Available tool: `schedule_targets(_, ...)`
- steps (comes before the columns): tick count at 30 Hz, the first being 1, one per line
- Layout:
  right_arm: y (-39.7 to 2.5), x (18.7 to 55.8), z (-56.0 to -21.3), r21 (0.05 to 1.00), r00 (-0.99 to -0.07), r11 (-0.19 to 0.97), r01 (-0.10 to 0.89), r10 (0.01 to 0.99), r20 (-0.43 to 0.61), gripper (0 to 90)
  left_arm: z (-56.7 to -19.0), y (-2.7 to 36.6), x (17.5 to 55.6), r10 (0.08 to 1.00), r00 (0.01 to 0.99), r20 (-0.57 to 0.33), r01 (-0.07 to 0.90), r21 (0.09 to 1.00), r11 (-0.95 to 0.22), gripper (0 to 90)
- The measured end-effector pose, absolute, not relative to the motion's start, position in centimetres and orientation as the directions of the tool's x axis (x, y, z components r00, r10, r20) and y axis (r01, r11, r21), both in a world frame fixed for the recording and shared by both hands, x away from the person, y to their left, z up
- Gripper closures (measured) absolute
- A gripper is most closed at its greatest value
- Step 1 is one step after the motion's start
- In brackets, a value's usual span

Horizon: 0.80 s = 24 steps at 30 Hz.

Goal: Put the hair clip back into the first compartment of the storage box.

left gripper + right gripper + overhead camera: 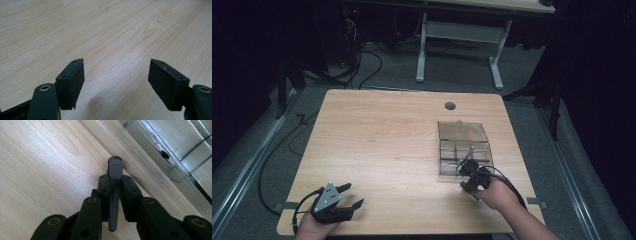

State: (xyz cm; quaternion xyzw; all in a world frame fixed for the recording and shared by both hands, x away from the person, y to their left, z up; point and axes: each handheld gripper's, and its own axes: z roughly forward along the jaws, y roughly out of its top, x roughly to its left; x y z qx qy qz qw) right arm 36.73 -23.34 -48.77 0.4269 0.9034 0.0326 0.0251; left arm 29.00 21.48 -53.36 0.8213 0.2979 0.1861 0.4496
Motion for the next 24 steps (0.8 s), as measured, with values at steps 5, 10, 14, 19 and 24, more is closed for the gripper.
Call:
schedule_targets(5,-23.3,36.8,-48.7,0.064,-0.645,0.645,0.762,0.764,-0.017,79.1,-53.4,21.5,29.0,0.657,0.753,0.037,0.323,0.849,-0.418,29.6)
schedule_targets(10,-23.5,36.9,-48.3,0.068,-0.649,0.649,0.758,0.76,-0.016,79.1,-53.4,21.5,29.0,0.657,0.753,0.037,0.323,0.849,-0.418,29.6)
schedule_targets(14,-24.0,36.9,-47.9,0.077,-0.646,0.645,0.76,0.763,-0.016,79.1,-53.4,21.5,29.0,0.656,0.754,0.036,0.322,0.849,-0.418,29.6)
schedule_targets(19,-24.4,36.8,-47.5,0.079,-0.642,0.642,0.763,0.766,-0.018,79.1,-53.4,21.5,29.0,0.656,0.754,0.037,0.322,0.849,-0.418,29.6)
schedule_targets(24,-24.6,36.8,-47.1,0.083,-0.64,0.639,0.765,0.768,-0.016,79.0,-53.3,21.5,29.0,0.656,0.754,0.037,0.322,0.849,-0.418,29.6)
